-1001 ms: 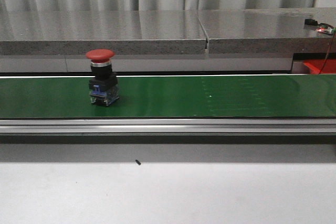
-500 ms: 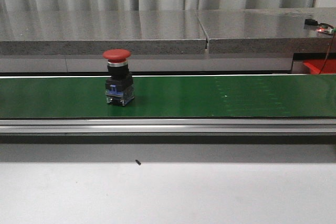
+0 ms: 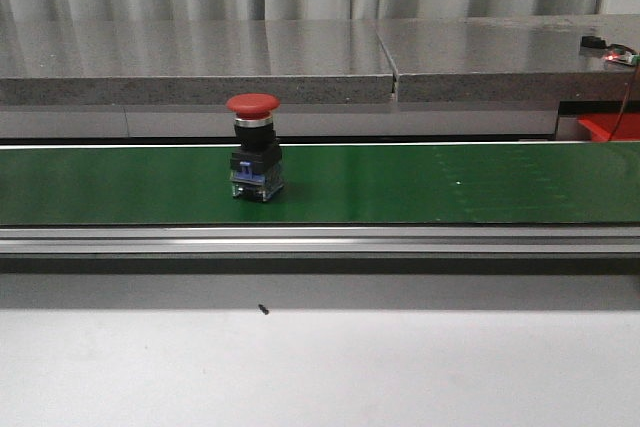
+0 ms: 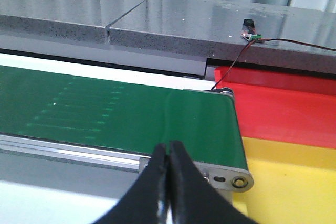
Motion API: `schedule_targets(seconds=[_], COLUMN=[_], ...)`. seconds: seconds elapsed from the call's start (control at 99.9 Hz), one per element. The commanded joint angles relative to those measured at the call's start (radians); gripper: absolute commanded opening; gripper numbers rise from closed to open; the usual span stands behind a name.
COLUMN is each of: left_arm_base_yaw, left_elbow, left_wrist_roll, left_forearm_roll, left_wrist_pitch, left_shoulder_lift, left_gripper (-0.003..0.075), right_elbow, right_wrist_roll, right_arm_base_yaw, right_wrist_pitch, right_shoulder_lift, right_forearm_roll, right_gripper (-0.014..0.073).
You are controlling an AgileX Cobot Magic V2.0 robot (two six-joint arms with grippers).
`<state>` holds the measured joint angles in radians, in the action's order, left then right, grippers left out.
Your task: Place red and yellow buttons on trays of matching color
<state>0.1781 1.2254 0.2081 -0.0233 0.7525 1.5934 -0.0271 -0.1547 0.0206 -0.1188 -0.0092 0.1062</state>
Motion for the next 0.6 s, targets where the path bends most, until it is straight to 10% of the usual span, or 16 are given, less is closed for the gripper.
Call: schedule_targets(seconds=[0.0, 0.59], left_arm_base_yaw=[-0.012, -0.225], left_elbow=[0.045, -0.198], left_wrist_roll=[-0.011, -0.078], left_forearm_roll=[-0.011, 0.007], left_wrist_pitch=[-0.031, -0.129], left_shoulder_lift=[-0.092, -0.618], left_gripper=[0.0691, 0.0690], right_elbow=[0.016, 0.016], right_wrist_roll=[0.001, 0.001], right_arm_base_yaw=[0.002, 0.002], right_wrist_pitch=[0.082, 0.082], right_shoulder_lift=[-0.015, -0.015], right_forearm_roll=[-0.005, -0.005], right_gripper=[-0.0068, -0.0068])
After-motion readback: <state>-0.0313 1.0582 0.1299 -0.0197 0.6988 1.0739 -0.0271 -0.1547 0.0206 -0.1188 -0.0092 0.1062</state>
